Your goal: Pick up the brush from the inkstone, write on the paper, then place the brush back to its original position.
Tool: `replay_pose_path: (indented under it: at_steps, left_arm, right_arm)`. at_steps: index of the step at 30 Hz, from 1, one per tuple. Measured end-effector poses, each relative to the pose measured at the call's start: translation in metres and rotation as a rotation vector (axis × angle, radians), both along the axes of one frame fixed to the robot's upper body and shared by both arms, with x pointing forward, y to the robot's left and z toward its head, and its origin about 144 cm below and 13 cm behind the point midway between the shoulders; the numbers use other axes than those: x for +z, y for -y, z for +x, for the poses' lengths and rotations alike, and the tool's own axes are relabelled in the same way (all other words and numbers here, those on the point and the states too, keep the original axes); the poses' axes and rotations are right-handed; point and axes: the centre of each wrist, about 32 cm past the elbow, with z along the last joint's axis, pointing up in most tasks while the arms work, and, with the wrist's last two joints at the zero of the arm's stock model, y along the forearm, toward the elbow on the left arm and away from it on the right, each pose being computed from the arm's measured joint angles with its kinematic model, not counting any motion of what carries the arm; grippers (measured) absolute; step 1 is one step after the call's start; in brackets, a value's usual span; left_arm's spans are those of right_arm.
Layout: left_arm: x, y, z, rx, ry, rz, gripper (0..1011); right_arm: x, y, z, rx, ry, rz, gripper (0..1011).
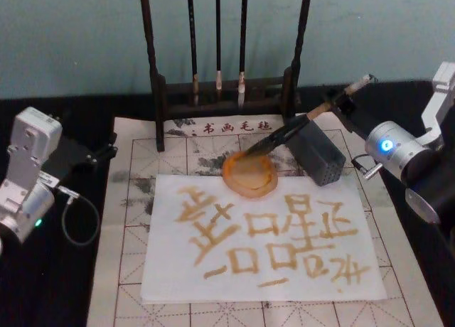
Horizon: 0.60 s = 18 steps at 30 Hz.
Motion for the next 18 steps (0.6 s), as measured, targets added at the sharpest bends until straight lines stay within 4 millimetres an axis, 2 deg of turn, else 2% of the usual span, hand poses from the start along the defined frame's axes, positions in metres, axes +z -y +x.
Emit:
replay_pose_path:
  at_steps: [18]
  left_arm:
    - [0.0, 0.0, 0.0, 0.0, 0.0, 0.0, 1001]
  right_arm:
    - [0.016, 0.003, -0.013, 0.098, 0.312, -0.228, 181]
